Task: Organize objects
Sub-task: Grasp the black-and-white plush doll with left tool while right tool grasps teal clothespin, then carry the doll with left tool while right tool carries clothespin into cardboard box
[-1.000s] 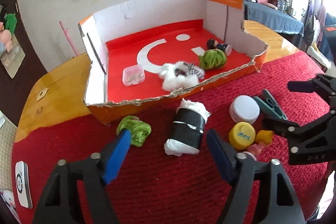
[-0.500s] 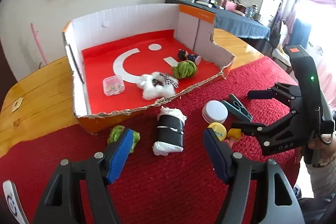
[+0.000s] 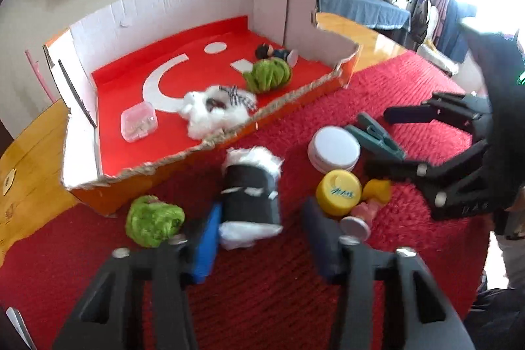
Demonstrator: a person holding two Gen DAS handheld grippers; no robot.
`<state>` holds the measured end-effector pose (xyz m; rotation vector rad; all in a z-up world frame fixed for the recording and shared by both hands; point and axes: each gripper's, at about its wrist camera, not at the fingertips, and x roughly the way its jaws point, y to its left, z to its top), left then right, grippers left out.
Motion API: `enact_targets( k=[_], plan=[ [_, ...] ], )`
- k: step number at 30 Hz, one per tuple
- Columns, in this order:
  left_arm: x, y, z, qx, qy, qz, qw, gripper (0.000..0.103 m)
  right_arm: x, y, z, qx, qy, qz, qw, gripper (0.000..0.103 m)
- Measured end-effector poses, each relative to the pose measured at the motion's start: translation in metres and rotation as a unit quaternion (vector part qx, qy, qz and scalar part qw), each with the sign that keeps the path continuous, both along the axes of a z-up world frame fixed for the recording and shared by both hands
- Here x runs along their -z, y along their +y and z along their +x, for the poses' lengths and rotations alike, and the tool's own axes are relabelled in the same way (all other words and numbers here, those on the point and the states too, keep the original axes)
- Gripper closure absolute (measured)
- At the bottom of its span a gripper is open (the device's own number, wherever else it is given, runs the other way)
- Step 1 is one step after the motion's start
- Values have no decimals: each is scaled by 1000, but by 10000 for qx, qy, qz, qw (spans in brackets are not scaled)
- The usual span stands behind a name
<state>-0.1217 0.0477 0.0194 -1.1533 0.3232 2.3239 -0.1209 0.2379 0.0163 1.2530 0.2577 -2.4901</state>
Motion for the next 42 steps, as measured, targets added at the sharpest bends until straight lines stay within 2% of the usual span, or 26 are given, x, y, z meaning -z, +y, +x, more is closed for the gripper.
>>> enact_targets(
  k=[1, 2, 9, 15, 20, 33, 42],
  plan=[
    [0, 1, 2, 26, 48, 7, 10000, 68, -2, 0, 1, 14, 26, -7, 10000, 66],
    [-1, 0, 3, 20, 34, 87, 10000, 68, -3, 1, 1, 27, 5, -89, 10000, 80],
    [-19, -10, 23, -190, 165, 595, 9979, 68, -19, 4, 13, 25, 165, -404, 9990, 80],
    [-53, -24, 43, -332, 588, 986, 9928, 68, -46, 7, 23, -28, 385, -692, 9969, 80],
    [-67, -29, 51, -348, 830, 981, 9911, 68, -56, 2, 24, -147, 434, -784, 9959, 80],
    [-64, -36, 50, -494, 832, 964, 9906, 68, -55, -6, 21, -273, 353, -877, 9952, 80],
    [-80, -35, 29, -541, 969, 897, 9898, 68, -80, -18, 1, -461, 483, -999, 9928, 80]
  ],
)
